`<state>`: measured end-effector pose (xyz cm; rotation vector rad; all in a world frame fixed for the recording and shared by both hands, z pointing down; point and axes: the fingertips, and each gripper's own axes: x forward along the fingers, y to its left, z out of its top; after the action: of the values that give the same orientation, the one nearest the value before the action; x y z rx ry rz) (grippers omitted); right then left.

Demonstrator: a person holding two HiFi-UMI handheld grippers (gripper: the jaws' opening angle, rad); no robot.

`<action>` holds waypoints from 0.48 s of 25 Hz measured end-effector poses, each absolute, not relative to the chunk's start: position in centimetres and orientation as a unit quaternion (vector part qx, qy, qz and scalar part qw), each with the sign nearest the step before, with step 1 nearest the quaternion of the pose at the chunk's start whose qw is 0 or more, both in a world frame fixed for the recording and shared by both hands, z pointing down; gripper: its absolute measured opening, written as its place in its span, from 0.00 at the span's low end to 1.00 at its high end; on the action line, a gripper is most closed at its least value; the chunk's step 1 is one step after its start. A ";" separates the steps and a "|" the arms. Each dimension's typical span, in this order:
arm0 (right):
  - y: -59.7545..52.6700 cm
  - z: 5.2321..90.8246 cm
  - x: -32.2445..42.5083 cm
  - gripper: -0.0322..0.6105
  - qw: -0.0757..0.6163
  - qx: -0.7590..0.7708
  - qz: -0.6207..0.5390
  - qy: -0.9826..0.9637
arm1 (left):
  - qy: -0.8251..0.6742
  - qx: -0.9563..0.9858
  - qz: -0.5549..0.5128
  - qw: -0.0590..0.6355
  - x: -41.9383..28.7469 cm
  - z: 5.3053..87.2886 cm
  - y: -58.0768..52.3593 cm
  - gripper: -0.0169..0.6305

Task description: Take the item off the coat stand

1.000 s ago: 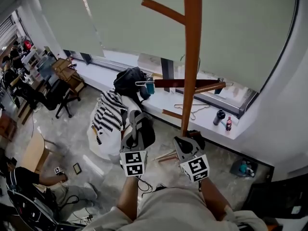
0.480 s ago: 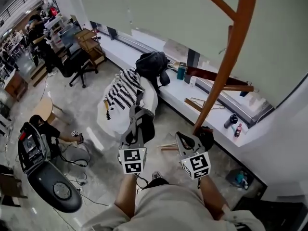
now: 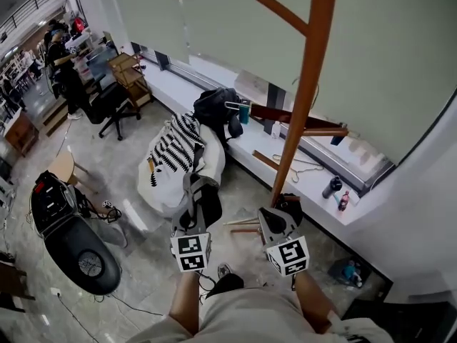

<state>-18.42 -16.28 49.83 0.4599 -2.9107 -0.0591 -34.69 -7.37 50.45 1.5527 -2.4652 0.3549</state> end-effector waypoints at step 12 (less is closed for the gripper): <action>-16.1 51.9 -10.2 0.06 0.092 0.188 -0.002 -0.978 | -0.831 0.533 0.118 0.108 -26.1 52.8 -4.7 0.06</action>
<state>-10.22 -16.09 51.93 0.5588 -2.9044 -0.0074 -26.13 -4.67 52.75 1.5678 -2.4442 0.3484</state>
